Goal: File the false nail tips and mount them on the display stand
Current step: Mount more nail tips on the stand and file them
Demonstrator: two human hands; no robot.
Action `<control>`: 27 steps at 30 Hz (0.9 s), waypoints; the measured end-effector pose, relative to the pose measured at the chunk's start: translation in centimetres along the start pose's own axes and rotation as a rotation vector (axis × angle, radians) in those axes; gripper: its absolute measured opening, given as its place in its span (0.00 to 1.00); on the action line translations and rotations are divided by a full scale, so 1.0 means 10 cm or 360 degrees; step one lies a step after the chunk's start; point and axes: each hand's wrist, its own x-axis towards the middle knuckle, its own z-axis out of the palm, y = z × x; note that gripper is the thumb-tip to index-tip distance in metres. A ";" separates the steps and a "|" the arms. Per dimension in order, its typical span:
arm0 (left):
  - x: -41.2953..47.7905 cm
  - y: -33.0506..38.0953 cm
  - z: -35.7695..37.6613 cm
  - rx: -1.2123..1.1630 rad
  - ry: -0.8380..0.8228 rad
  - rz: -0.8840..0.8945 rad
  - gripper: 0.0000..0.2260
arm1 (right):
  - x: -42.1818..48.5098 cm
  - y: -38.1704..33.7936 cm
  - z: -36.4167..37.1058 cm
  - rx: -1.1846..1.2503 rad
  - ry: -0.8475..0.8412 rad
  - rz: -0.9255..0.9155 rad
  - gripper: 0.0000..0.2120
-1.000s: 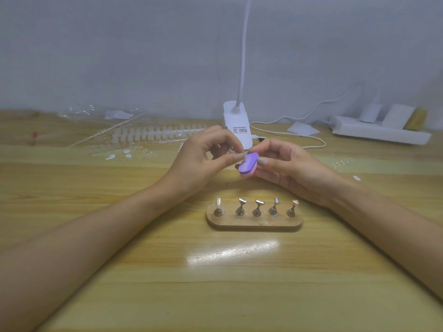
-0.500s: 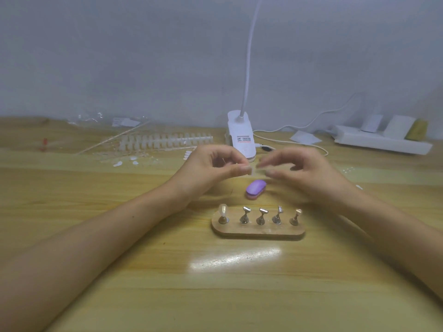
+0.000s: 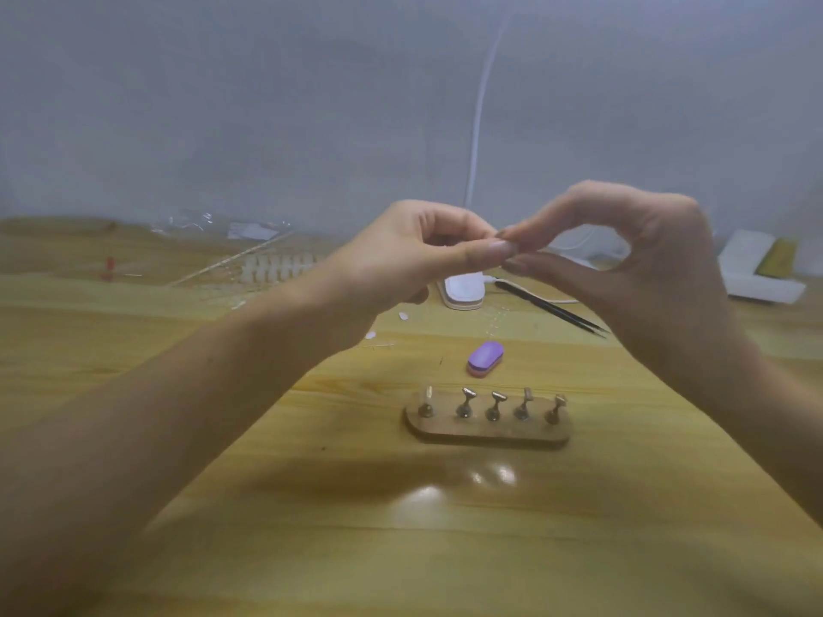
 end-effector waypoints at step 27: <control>-0.47 -0.69 0.37 0.0195 0.0082 -0.0007 0.19 | -0.58 0.11 0.35 0.0019 -0.0409 0.0292 0.06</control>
